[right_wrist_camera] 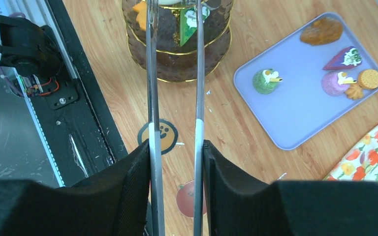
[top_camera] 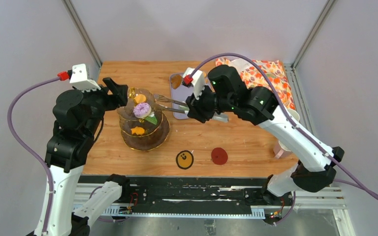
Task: Serve the afternoon tea
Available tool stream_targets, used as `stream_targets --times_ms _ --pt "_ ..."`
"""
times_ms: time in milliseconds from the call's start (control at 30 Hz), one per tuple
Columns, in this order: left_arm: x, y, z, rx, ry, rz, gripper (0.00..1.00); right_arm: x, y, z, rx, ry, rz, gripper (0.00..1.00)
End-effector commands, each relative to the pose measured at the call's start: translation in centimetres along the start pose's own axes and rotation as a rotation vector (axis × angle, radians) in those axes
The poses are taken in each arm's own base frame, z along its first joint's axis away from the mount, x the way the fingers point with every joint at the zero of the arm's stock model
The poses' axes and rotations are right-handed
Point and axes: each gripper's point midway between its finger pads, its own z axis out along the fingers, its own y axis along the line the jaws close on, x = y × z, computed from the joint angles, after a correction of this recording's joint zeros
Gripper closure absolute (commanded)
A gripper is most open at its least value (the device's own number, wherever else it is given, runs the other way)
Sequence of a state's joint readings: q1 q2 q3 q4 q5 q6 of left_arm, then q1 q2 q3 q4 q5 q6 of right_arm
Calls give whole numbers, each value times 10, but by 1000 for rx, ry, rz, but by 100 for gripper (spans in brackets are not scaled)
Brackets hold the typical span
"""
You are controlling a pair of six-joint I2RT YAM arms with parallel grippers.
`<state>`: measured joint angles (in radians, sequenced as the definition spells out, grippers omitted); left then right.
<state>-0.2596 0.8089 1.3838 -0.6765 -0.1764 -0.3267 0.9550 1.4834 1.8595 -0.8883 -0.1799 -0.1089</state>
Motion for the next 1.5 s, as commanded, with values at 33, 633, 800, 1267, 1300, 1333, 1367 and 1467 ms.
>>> stream_targets --times_ms 33,633,800,1267,1300,1333,1367,1467 --pt "-7 -7 1 26 -25 -13 26 -12 -25 -24 90 -94 18 68" --pt "-5 -5 4 20 -21 -9 26 119 -190 48 469 143 447 74" --pt "-5 -1 2 -2 -24 1 26 136 -217 76 528 201 488 71" --pt "-4 4 8 -30 -19 25 26 193 -251 125 632 325 562 57" --pt "-4 4 9 -30 -17 27 26 193 -252 127 633 322 565 56" --pt "-3 4 9 -32 -16 29 26 193 -253 128 632 317 568 56" --pt "-3 4 10 -32 -15 30 26 192 -255 130 630 313 569 55" --pt "-3 5 11 -36 -13 33 26 193 -259 139 620 317 568 55"
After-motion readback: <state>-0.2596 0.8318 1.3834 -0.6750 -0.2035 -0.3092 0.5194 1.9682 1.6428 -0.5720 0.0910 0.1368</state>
